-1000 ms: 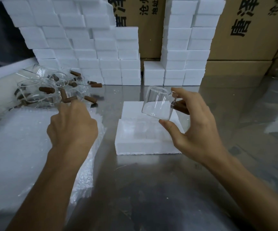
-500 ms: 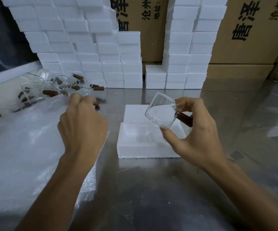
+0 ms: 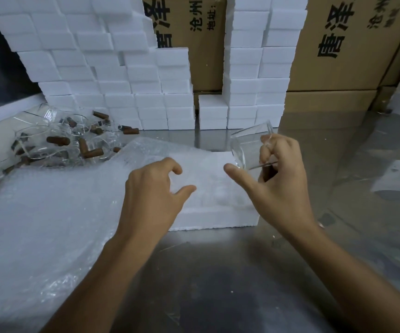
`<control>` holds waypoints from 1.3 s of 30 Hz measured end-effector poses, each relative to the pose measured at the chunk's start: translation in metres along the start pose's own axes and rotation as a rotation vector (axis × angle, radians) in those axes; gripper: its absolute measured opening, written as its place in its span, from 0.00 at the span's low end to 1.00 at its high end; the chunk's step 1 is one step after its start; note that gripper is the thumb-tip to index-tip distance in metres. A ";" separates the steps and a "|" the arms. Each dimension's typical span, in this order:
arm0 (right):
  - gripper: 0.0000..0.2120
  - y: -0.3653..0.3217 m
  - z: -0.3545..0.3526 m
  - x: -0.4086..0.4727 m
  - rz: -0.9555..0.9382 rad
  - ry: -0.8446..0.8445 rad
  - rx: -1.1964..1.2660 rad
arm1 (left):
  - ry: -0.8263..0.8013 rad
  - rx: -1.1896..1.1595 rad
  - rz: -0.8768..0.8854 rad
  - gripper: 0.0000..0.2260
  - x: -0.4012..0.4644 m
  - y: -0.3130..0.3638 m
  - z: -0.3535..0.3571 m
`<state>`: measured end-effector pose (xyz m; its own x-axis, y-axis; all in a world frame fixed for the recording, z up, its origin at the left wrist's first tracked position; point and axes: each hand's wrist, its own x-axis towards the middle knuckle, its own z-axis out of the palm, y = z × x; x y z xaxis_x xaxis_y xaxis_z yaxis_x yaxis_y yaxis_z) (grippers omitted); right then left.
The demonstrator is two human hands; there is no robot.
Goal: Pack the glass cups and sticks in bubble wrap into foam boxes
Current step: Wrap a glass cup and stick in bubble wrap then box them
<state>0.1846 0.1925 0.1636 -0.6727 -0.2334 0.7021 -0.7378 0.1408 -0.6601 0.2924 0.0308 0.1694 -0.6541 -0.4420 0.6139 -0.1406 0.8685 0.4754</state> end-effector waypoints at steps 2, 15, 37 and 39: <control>0.19 -0.002 -0.001 0.001 0.084 0.037 0.062 | -0.039 0.058 -0.023 0.09 0.000 -0.002 0.001; 0.17 -0.008 -0.008 0.015 0.652 0.068 0.422 | 0.039 0.306 -0.081 0.08 0.002 0.009 -0.009; 0.17 -0.038 -0.008 0.004 0.981 -0.614 1.013 | -0.042 0.105 0.014 0.27 -0.005 0.020 -0.001; 0.17 -0.035 -0.007 0.005 1.062 -0.477 1.047 | -0.026 0.113 0.027 0.31 -0.006 0.020 0.001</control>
<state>0.2061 0.1933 0.1920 -0.6116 -0.7656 -0.1996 0.5466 -0.2264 -0.8062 0.2922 0.0510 0.1745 -0.6775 -0.4136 0.6082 -0.2048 0.9003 0.3841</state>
